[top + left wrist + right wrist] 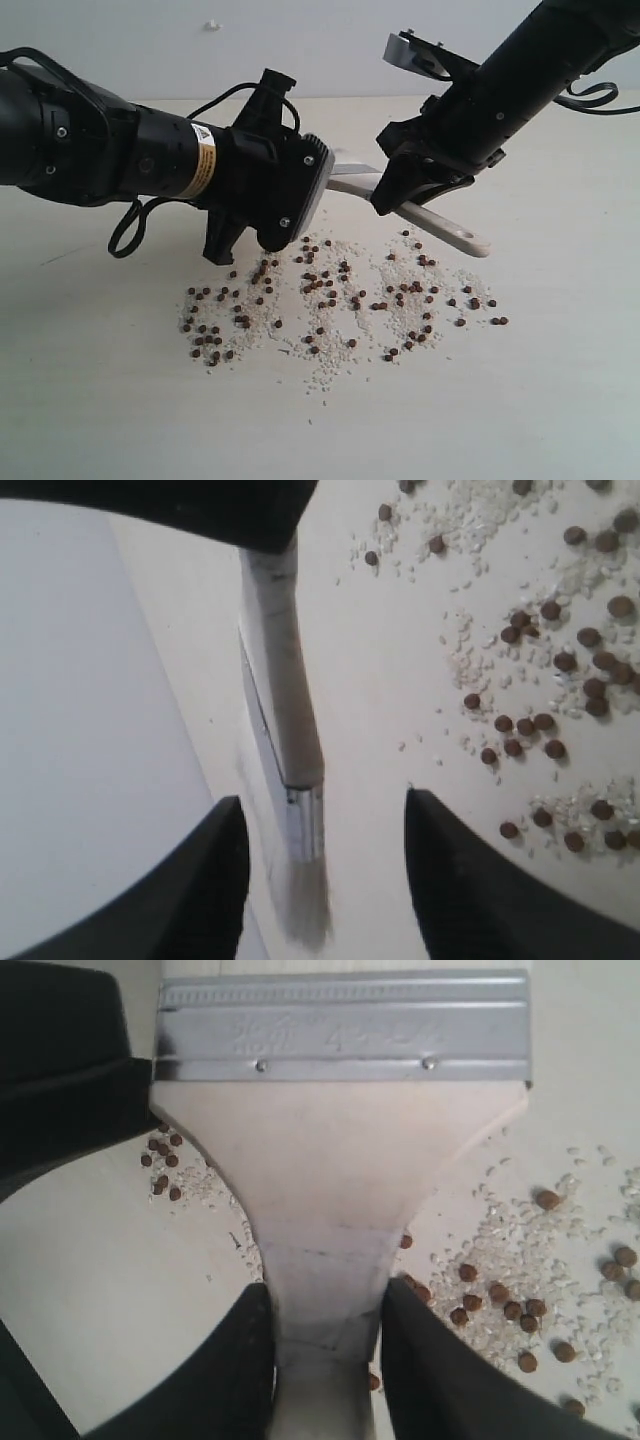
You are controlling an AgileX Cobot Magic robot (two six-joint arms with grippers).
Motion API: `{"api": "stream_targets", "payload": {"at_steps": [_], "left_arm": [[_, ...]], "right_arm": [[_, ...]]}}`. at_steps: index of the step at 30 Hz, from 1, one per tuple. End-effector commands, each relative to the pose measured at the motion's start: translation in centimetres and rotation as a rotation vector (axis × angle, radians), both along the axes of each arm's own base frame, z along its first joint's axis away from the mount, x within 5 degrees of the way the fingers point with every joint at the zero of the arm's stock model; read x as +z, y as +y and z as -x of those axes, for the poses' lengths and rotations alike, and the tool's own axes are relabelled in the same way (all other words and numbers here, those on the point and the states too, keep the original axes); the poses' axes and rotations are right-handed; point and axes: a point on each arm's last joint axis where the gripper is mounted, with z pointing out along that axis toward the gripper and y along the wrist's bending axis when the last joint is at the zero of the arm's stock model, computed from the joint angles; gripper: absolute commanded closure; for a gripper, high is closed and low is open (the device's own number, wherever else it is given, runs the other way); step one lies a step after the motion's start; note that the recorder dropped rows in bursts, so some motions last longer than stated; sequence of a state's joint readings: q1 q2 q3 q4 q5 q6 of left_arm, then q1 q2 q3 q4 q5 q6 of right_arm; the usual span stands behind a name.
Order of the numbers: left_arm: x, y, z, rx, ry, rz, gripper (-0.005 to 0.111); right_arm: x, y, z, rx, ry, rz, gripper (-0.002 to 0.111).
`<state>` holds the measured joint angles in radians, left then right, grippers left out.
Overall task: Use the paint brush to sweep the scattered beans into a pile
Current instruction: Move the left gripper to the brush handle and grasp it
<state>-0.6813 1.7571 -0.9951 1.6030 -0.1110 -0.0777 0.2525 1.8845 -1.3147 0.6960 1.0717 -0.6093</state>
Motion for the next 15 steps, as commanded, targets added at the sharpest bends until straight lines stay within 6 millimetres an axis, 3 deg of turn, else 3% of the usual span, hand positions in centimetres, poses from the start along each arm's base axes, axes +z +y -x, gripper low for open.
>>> {"api": "stream_targets", "payload": {"at_steps": [1, 15], "left_arm": [[0.0, -0.8, -0.6, 0.01, 0.006, 0.021, 0.06], [-1.0, -2.4, -2.5, 0.013, 0.003, 0.02, 0.06]], "right_arm": [[0.4, 0.3, -0.1, 0.004, -0.018, -0.023, 0.108], [0.5, 0.3, -0.1, 0.004, -0.019, -0.03, 0.108]]}}
